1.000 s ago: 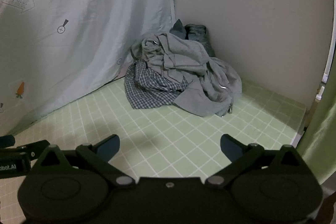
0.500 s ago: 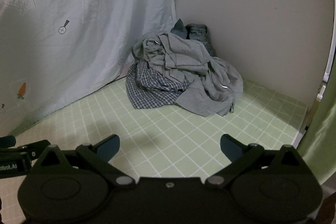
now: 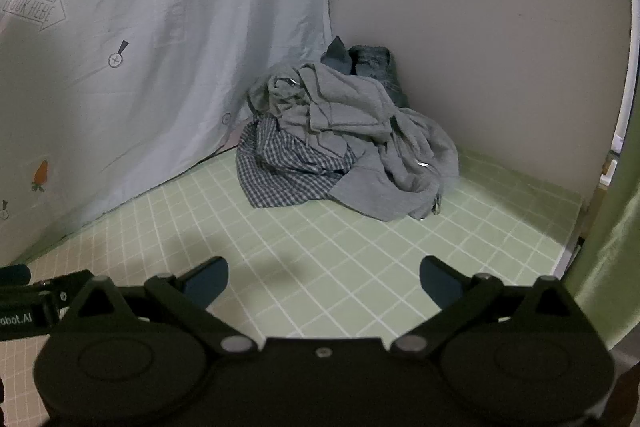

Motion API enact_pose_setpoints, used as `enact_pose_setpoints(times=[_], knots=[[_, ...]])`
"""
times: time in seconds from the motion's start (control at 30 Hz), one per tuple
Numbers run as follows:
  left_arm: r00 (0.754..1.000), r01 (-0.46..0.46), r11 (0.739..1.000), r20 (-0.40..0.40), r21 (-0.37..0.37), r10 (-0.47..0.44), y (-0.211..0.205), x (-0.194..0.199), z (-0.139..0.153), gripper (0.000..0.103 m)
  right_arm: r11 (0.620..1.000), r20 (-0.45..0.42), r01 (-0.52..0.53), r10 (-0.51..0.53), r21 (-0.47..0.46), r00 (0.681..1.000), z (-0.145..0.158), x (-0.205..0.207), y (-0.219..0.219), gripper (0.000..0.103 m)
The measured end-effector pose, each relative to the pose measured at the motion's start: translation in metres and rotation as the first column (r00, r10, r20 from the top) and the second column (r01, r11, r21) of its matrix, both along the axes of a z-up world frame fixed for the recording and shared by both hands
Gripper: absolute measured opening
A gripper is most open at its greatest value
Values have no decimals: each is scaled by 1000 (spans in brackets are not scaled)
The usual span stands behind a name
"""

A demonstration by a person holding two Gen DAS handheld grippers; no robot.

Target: Fold clothes

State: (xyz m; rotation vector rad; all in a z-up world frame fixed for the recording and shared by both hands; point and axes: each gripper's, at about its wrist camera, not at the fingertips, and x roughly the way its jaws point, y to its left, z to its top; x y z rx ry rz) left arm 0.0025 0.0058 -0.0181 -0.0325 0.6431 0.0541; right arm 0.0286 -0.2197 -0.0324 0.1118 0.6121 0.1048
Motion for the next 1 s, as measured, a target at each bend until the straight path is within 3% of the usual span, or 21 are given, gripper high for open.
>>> enact_pose_setpoints(times=[0.27,0.53,0.83,1.0], knots=[[1000,3,1000,-17,2,-3,-10,12,-1,103,1000,-20,15,-15,0,1000,-3,5,-8,103],[1000,0,1000,4,-13,0,-29,47,6,103,1000,-24,12,-13,-7,1000,-3,37,-16,103],[999,1,999,46,-39,1,-50,113,11,103,1000,3,9,-9,-20,1000,3,102,-37,103],[999,2,995,34,-101,2,-53,169,10,103,999,27,40,-40,-12,999,6,152,-50,103]])
